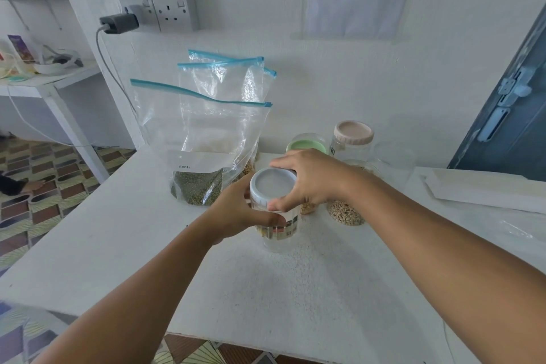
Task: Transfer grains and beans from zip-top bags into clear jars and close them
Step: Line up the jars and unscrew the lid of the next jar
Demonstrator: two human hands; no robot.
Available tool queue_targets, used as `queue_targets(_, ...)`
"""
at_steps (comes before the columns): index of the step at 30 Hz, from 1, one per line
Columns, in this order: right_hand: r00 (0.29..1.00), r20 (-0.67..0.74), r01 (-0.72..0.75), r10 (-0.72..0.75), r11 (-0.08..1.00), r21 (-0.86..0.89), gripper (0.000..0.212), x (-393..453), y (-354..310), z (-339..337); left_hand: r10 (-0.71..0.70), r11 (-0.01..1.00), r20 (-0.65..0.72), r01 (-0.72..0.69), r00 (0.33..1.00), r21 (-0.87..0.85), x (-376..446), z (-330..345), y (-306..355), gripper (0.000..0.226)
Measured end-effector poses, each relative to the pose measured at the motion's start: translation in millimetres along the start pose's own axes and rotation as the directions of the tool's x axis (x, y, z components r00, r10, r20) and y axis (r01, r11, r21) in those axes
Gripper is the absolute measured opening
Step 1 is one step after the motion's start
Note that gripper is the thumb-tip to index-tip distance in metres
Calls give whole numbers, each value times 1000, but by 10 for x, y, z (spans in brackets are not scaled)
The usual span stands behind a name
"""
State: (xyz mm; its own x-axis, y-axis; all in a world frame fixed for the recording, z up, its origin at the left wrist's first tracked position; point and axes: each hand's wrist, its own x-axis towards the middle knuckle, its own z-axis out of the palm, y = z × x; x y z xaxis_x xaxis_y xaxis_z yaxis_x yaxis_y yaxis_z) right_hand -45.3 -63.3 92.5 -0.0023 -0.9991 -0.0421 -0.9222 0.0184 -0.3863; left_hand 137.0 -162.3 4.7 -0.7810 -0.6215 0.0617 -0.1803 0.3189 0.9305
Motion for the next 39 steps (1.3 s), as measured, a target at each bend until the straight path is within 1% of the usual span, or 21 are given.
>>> queue_targets(2,996,83,-17,23,997,-75,81,1,19,-53,1,1000,14,-1,1000,-3,8,-3,3,79)
queue_targets(3,994,100,-33,44,993,-114,89,-1,18,-76,3,1000,15,-3,1000,-7,14,-2,1,80)
queue_targets(4,994,95,-36,49,990,-133,91,-8,8,-99,2,1000,16,-2,1000,-13,21,3,-6,80)
queue_targets(8,998,48,-25,28,998,-54,76,-72,-37,-141,-2,1000,9,2,1000,-26,28,18,-44,83)
queue_targets(12,996,-88,-32,17,985,-172,70,-82,-44,-13,9,999,5,-8,1000,-42,16,36,-42,87)
queue_targets(14,994,-107,-13,0,992,-122,60,-97,-23,34,8,999,-7,-8,1000,-40,7,36,-32,92)
queue_targets(16,995,-90,42,-45,999,-33,52,-149,-10,-5,3,1000,-26,-4,1000,-18,3,20,-11,107)
queue_targets(18,995,-72,75,-73,997,21,59,-205,-1,-60,-3,1000,-25,3,1000,5,12,-28,12,125)
queue_targets(20,996,-65,57,-54,997,54,67,-228,36,-62,1,1000,9,-1,1000,1,32,-78,49,134)
queue_targets(22,997,-72,9,-1,995,104,70,-210,65,-18,-7,1000,27,8,1000,-9,53,-98,119,131)
queue_targets(24,994,-107,-24,33,996,85,69,-176,71,46,-4,1000,29,4,1000,0,65,-94,180,117)
queue_targets(26,991,-137,2,3,999,42,65,-140,57,73,7,1000,17,-7,1000,5,58,-77,199,98)
queue_targets(28,994,-106,45,-40,998,46,60,-139,12,39,12,1000,1,-12,1000,-1,39,-67,180,90)
queue_targets(30,996,-71,59,-55,997,57,63,-132,5,0,20,1000,-8,-20,1000,-11,35,-69,144,88)
queue_targets(33,998,-48,43,-41,998,52,69,-81,26,-20,31,999,-16,-31,999,8,63,-69,108,92)
queue_targets(35,998,-63,-7,6,1000,-22,71,-40,24,13,41,999,-26,-40,999,23,78,-68,90,93)
queue_targets(37,993,-110,-39,31,997,-72,74,-15,18,50,46,998,-39,-45,998,32,80,-63,77,92)
queue_targets(39,992,-124,-33,28,999,-42,73,-6,3,49,45,998,-43,-44,998,41,81,-65,72,91)
